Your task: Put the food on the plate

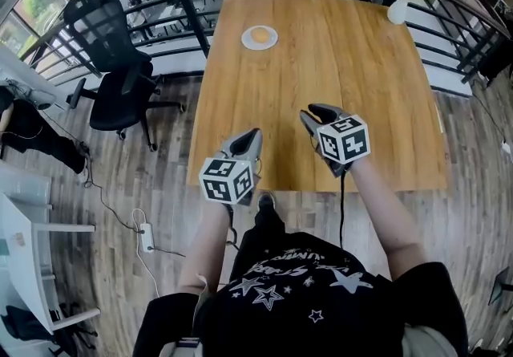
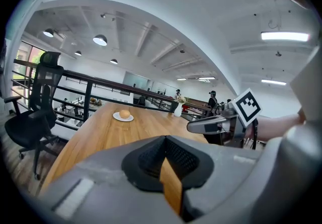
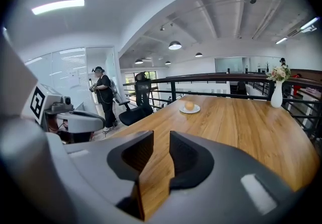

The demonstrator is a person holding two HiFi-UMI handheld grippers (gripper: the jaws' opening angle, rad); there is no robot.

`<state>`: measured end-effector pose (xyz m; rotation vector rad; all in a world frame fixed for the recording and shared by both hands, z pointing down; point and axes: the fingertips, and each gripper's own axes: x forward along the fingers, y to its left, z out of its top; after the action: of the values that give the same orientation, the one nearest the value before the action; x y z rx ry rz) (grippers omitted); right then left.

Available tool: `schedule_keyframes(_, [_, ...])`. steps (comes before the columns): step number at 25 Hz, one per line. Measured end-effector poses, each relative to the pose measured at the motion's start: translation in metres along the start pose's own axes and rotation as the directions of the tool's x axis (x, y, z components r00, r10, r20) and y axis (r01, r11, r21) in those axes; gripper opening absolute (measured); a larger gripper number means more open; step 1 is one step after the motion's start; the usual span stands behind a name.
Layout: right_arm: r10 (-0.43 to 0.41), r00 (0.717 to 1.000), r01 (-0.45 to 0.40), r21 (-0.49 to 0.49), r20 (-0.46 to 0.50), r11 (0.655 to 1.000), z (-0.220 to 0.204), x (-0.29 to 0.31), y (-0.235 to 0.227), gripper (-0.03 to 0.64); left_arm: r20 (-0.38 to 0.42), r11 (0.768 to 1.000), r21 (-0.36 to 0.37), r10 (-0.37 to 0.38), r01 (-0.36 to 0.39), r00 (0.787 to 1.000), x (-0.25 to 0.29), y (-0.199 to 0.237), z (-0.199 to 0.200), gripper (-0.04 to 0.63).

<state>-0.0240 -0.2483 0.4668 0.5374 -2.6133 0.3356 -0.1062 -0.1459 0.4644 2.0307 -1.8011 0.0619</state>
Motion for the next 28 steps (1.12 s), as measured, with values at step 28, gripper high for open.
schedule_keyframes(28, [-0.107, 0.985, 0.080, 0.189, 0.138, 0.979, -0.075, -0.152, 0.010, 0.002, 0.000, 1.000, -0.009, 0.019, -0.019, 1.000, -0.083, -0.095, -0.053, 0.002])
